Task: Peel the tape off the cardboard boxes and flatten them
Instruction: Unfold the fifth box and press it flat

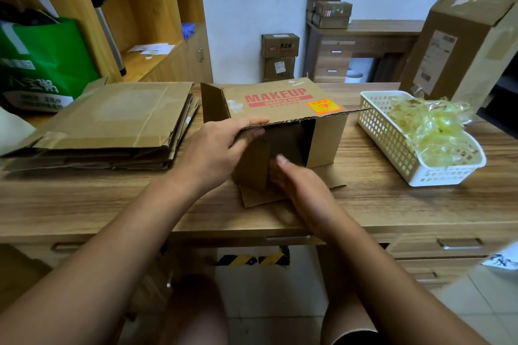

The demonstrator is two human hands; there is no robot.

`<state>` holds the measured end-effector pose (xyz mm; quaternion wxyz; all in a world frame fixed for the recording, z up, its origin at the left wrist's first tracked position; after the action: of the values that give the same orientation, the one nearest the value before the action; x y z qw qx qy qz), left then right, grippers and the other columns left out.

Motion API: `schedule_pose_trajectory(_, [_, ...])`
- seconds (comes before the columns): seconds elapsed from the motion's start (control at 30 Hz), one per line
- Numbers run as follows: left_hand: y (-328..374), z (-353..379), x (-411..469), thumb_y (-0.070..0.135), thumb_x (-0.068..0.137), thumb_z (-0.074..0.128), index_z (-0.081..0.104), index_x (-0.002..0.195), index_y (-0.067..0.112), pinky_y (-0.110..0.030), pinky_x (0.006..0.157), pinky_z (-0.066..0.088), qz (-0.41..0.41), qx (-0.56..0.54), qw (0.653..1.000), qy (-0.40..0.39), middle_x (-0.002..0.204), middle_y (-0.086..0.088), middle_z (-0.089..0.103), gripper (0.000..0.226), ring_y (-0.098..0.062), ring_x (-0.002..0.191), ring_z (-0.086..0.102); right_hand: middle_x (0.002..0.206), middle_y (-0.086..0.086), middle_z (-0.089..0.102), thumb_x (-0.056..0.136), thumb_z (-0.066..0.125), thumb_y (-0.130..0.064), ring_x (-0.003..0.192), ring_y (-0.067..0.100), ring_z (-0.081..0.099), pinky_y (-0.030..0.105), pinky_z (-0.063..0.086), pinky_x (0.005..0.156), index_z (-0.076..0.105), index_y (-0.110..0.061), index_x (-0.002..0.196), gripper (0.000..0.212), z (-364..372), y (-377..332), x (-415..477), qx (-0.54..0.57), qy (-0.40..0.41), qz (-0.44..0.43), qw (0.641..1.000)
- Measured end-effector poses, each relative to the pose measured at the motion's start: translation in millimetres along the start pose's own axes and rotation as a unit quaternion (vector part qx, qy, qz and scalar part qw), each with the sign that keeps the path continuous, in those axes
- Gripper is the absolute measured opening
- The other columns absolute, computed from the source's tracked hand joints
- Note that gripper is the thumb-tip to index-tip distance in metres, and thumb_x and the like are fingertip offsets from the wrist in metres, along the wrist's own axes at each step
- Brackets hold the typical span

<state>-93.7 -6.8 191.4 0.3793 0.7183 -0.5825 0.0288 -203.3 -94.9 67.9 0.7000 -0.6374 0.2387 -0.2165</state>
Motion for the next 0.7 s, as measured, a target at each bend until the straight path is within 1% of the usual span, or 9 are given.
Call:
schedule_pose_trajectory(0.03, [0.9,0.9,-0.3,0.035,0.101,0.053,0.063,0.133,0.035,-0.035,0.104,0.049,0.004,-0.005,1.000,0.002,0.134,0.008,0.064,0.033,-0.010,0.125,0.057,0.133,-0.005,0.068,0.088,0.056,-0.068,0.127,0.010,0.060,0.039,0.038,0.116,0.069,-0.024,0.129,0.062,3.6,-1.1,-4.4,-0.069,-0.015,-0.009,0.997])
schedule_pose_trajectory(0.1, [3.3,4.0,-1.0,0.031,0.101,0.054,0.062,0.134,0.033,-0.027,0.104,0.046,0.008,-0.012,1.000,0.003,0.134,0.009,0.063,0.034,-0.002,0.125,0.053,0.128,-0.013,0.070,0.093,0.050,-0.066,0.123,0.003,0.061,0.033,0.043,0.110,0.069,-0.031,0.130,0.053,14.4,-4.4,-12.0,-0.161,-0.057,-0.037,0.985])
schedule_pose_trajectory(0.2, [4.9,9.1,-0.6,0.028,0.101,0.054,0.063,0.135,0.029,-0.024,0.107,0.044,0.010,-0.031,0.999,-0.007,0.135,0.009,0.062,0.035,0.007,0.123,0.047,0.137,-0.025,0.061,0.104,0.049,-0.047,0.130,-0.007,0.052,0.024,0.038,0.113,0.058,-0.039,0.140,0.038,24.3,-7.2,-15.7,-0.202,-0.103,-0.065,0.972])
schedule_pose_trajectory(0.3, [4.0,14.1,-0.2,0.031,0.101,0.055,0.061,0.137,0.030,-0.016,0.107,0.038,0.000,-0.062,0.997,-0.039,0.137,0.011,0.060,0.036,0.007,0.126,0.046,0.138,-0.031,0.056,0.106,0.048,-0.040,0.132,-0.011,0.047,0.017,0.036,0.112,0.051,-0.039,0.145,0.039,28.4,-5.3,-13.8,-0.229,-0.125,-0.069,0.963])
schedule_pose_trajectory(0.37, [3.8,16.5,-0.3,0.031,0.102,0.054,0.059,0.139,0.031,-0.017,0.109,0.037,-0.005,-0.060,0.997,-0.055,0.139,0.011,0.058,0.037,0.006,0.128,0.045,0.137,-0.034,0.055,0.105,0.049,-0.036,0.133,-0.011,0.046,0.014,0.035,0.111,0.050,-0.040,0.146,0.040,30.9,-4.0,-13.8,-0.245,-0.135,-0.077,0.957])
schedule_pose_trajectory(0.43, [4.5,16.1,-0.7,0.029,0.102,0.054,0.059,0.139,0.030,-0.020,0.110,0.037,-0.004,-0.052,0.997,-0.050,0.139,0.010,0.058,0.038,0.006,0.127,0.045,0.142,-0.027,0.056,0.102,0.053,-0.034,0.135,-0.006,0.047,0.025,0.035,0.116,0.052,-0.038,0.145,0.043,27.1,-3.6,-11.3,-0.225,-0.124,-0.083,0.963])
schedule_pose_trajectory(0.5, [5.8,14.4,-1.5,0.028,0.102,0.054,0.059,0.139,0.029,-0.021,0.109,0.038,0.000,-0.039,0.999,-0.036,0.138,0.009,0.059,0.037,0.004,0.126,0.046,0.144,-0.021,0.057,0.095,0.057,-0.035,0.136,-0.003,0.048,0.033,0.032,0.121,0.054,-0.037,0.143,0.048,14.9,-4.2,-5.9,-0.172,-0.087,-0.078,0.978])
schedule_pose_trajectory(0.63, [5.4,14.4,-2.0,0.029,0.102,0.053,0.059,0.139,0.030,-0.024,0.109,0.040,0.002,-0.024,0.999,-0.030,0.139,0.007,0.060,0.037,-0.005,0.130,0.050,0.146,-0.014,0.056,0.085,0.063,-0.037,0.137,0.004,0.048,0.039,0.030,0.123,0.052,-0.033,0.146,0.062,-11.2,-0.5,-0.5,-0.039,0.002,-0.041,0.998])
schedule_pose_trajectory(0.7, [4.5,15.3,-1.7,0.031,0.102,0.052,0.058,0.139,0.032,-0.023,0.109,0.040,0.001,-0.021,0.999,-0.032,0.139,0.008,0.060,0.037,-0.006,0.130,0.049,0.151,-0.011,0.051,0.087,0.063,-0.039,0.138,0.006,0.047,0.038,0.031,0.123,0.041,-0.033,0.153,0.070,-16.5,-0.1,-1.4,-0.044,0.042,-0.026,0.998])
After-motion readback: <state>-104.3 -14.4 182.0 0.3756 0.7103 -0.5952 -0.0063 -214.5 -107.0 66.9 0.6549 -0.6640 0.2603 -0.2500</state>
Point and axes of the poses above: each hand's wrist, its own x-axis towards the middle knuckle, its own z-axis out of the palm, y = z × x, the point moved 9 cm from there along x, towards the middle knuckle
